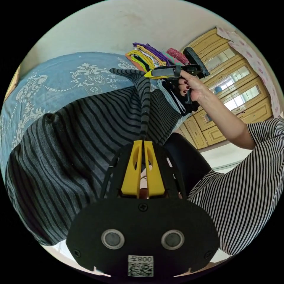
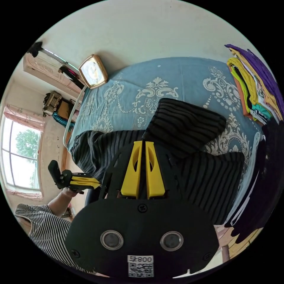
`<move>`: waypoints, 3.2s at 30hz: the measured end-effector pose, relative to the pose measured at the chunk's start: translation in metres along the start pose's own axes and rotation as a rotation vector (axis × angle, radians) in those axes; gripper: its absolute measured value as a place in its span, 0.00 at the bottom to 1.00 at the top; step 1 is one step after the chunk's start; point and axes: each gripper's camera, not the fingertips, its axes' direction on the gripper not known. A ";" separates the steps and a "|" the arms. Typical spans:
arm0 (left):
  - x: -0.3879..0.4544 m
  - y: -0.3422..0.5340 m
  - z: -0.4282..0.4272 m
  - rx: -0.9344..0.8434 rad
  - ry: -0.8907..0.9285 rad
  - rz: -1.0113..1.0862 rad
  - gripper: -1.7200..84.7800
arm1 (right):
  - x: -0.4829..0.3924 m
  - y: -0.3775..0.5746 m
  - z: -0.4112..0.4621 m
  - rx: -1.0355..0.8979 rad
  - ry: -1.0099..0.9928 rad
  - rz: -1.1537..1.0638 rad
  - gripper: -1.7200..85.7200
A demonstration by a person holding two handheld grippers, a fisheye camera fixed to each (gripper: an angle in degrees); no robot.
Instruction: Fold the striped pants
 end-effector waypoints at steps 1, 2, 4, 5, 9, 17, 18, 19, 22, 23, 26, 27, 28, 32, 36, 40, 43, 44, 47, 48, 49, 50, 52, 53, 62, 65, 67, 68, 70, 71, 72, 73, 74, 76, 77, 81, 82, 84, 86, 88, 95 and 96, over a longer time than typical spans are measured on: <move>0.005 0.000 0.002 -0.005 -0.007 0.010 0.03 | 0.007 0.022 -0.017 0.031 -0.028 0.013 0.04; 0.013 -0.001 0.008 -0.018 -0.019 0.030 0.03 | 0.013 0.045 -0.031 0.056 -0.053 0.026 0.04; 0.025 -0.002 0.017 -0.046 -0.043 0.052 0.03 | 0.020 0.079 -0.046 0.077 -0.058 0.036 0.04; 0.032 -0.002 0.024 -0.063 -0.053 0.060 0.03 | 0.025 0.101 -0.053 0.079 -0.050 0.052 0.03; 0.054 -0.004 0.045 -0.113 -0.099 0.088 0.03 | 0.042 0.159 -0.065 0.105 -0.091 0.109 0.03; 0.093 -0.009 0.082 -0.177 -0.154 0.137 0.02 | 0.052 0.221 -0.093 0.183 -0.086 0.108 0.02; 0.098 -0.009 0.092 -0.184 -0.113 0.140 0.02 | 0.054 0.224 -0.091 0.168 -0.074 0.111 0.02; 0.101 -0.009 0.097 -0.192 -0.124 0.140 0.02 | 0.058 0.231 -0.087 0.146 -0.062 0.119 0.03; 0.110 -0.008 0.128 -0.262 -0.250 0.138 0.03 | 0.057 0.242 -0.071 0.109 -0.066 0.114 0.04; 0.112 -0.009 0.135 -0.249 -0.236 0.111 0.03 | 0.051 0.243 -0.065 0.112 -0.039 0.096 0.05; 0.123 -0.013 0.146 -0.193 -0.320 0.098 0.05 | 0.030 0.236 -0.046 0.088 0.089 0.036 0.10; 0.127 -0.016 0.150 -0.185 -0.351 0.109 0.06 | 0.026 0.234 -0.042 0.078 0.109 0.024 0.11; 0.129 -0.017 0.153 -0.186 -0.360 0.118 0.07 | 0.018 0.230 -0.035 0.063 0.137 -0.001 0.12; 0.130 -0.027 0.188 -0.275 -0.450 0.144 0.05 | 0.015 0.216 -0.012 0.046 0.152 0.026 0.11; 0.130 -0.037 0.212 -0.340 -0.466 0.133 0.03 | 0.028 0.199 0.004 -0.003 0.140 0.089 0.07; 0.133 -0.043 0.208 -0.299 -0.422 0.111 0.02 | 0.028 0.192 -0.013 0.023 0.068 0.062 0.05; 0.137 -0.045 0.195 -0.229 -0.351 0.081 0.02 | 0.024 0.197 -0.046 0.100 0.006 0.056 0.04; 0.141 -0.045 0.190 -0.208 -0.336 0.078 0.02 | 0.025 0.201 -0.060 0.130 -0.020 0.056 0.04; 0.149 -0.044 0.183 -0.159 -0.274 0.074 0.02 | 0.030 0.219 -0.084 0.171 -0.075 0.065 0.04; 0.153 -0.043 0.185 -0.155 -0.273 0.074 0.02 | 0.031 0.224 -0.086 0.171 -0.076 0.070 0.04; 0.154 -0.043 0.188 -0.160 -0.280 0.075 0.02 | 0.035 0.233 -0.086 0.165 -0.081 0.086 0.04; 0.154 -0.042 0.196 -0.177 -0.309 0.072 0.03 | 0.041 0.241 -0.082 0.154 -0.087 0.109 0.04; 0.151 -0.040 0.208 -0.184 -0.346 0.045 0.03 | 0.055 0.250 -0.065 0.123 -0.096 0.162 0.04; 0.148 -0.039 0.215 -0.189 -0.367 0.028 0.04 | 0.064 0.253 -0.053 0.096 -0.115 0.197 0.04; 0.153 -0.052 0.256 -0.278 -0.615 0.093 0.10 | 0.056 0.233 -0.060 0.121 -0.165 0.179 0.04; 0.153 -0.063 0.276 -0.347 -0.660 0.157 0.08 | 0.053 0.229 -0.063 0.133 -0.186 0.182 0.04; 0.153 -0.068 0.285 -0.381 -0.692 0.190 0.06 | 0.051 0.226 -0.061 0.127 -0.189 0.183 0.04; 0.154 -0.072 0.285 -0.381 -0.694 0.197 0.06 | 0.049 0.225 -0.061 0.130 -0.197 0.185 0.04; 0.155 -0.078 0.278 -0.352 -0.675 0.185 0.05 | 0.044 0.222 -0.067 0.151 -0.211 0.182 0.04; 0.155 -0.080 0.270 -0.324 -0.656 0.173 0.05 | 0.040 0.221 -0.073 0.169 -0.220 0.177 0.04; 0.157 -0.082 0.261 -0.296 -0.638 0.169 0.05 | 0.038 0.221 -0.076 0.177 -0.224 0.174 0.03; 0.158 -0.082 0.257 -0.284 -0.633 0.172 0.05 | 0.033 0.222 -0.083 0.191 -0.228 0.163 0.03; 0.161 -0.082 0.252 -0.264 -0.626 0.179 0.05 | 0.028 0.224 -0.087 0.196 -0.221 0.150 0.03; 0.159 -0.082 0.254 -0.272 -0.602 0.184 0.05 | 0.024 0.227 -0.082 0.170 -0.205 0.149 0.03; 0.155 -0.082 0.264 -0.298 -0.589 0.180 0.05 | 0.025 0.231 -0.071 0.140 -0.192 0.163 0.03; 0.129 -0.090 0.306 -0.426 -0.553 0.109 0.05 | 0.039 0.239 -0.014 -0.030 -0.116 0.253 0.03; 0.129 -0.093 0.306 -0.426 -0.559 0.109 0.05 | 0.041 0.243 -0.009 -0.029 -0.129 0.281 0.03; 0.133 -0.101 0.301 -0.409 -0.583 0.148 0.05 | 0.035 0.247 -0.017 0.005 -0.083 0.278 0.03; 0.135 -0.106 0.293 -0.378 -0.579 0.157 0.05 | 0.016 0.241 -0.035 0.039 0.040 0.215 0.04; 0.136 -0.114 0.284 -0.320 -0.519 0.148 0.05 | -0.008 0.228 -0.045 0.075 0.144 0.128 0.05; 0.116 -0.180 0.298 -0.167 -0.277 0.075 0.05 | -0.120 0.156 0.029 0.025 0.438 -0.322 0.11; 0.108 -0.194 0.302 -0.145 -0.246 0.057 0.05 | -0.125 0.153 0.040 0.006 0.471 -0.346 0.11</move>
